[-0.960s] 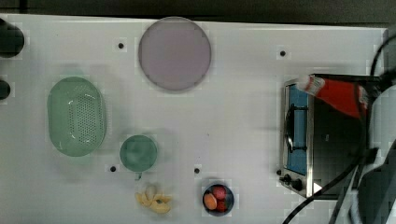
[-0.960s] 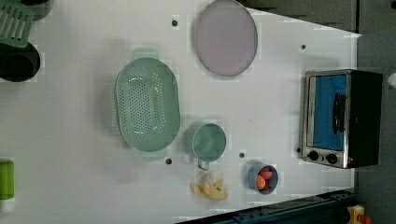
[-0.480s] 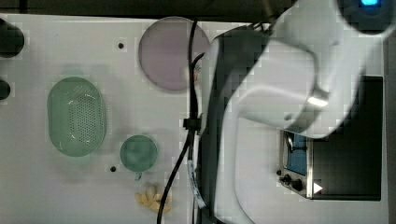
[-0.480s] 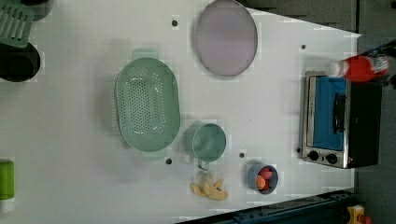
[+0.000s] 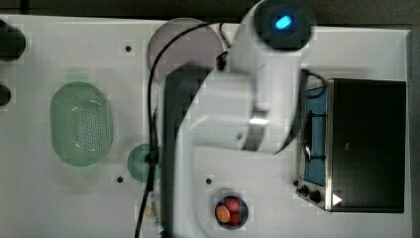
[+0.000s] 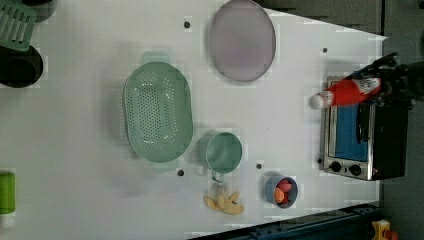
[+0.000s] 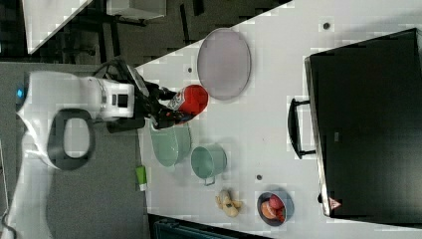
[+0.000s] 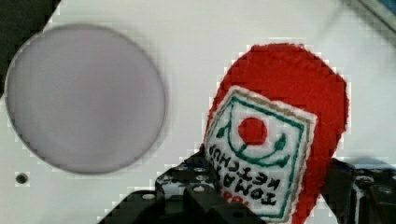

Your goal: Pick Ketchup from oven and place it on table.

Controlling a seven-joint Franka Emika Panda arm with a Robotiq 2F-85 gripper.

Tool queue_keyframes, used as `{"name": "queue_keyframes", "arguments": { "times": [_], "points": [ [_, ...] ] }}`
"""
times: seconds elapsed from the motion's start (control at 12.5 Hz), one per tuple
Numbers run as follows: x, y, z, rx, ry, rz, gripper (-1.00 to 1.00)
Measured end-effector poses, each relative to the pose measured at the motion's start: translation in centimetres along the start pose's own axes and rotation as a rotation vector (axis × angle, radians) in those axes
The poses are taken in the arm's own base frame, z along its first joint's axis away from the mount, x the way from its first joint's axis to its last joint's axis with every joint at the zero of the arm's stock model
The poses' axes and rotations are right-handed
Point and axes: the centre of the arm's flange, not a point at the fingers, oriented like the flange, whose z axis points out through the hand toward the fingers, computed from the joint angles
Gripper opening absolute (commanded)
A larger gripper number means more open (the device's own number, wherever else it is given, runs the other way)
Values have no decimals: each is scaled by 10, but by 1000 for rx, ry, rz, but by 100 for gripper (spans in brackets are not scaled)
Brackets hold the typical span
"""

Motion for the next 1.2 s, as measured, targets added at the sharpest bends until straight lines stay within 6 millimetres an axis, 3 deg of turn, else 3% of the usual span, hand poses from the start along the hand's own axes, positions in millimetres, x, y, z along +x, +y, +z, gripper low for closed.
{"name": "queue_keyframes", "arguments": {
  "times": [0.08, 0.16, 0.4, 0.8, 0.96, 1.04, 1.2],
  "points": [
    [-8, -6, 22, 22, 5, -11, 27],
    [-25, -5, 78, 5, -2, -31, 26],
    [-44, 16, 179, -77, -35, -42, 27],
    [-24, 42, 203, -27, 31, -1, 27],
    [-27, 43, 231, -63, 14, -10, 66],
    [-26, 45, 239, -77, 16, -15, 100],
    [-27, 40, 232, -57, 15, -4, 100]
  ]
}}
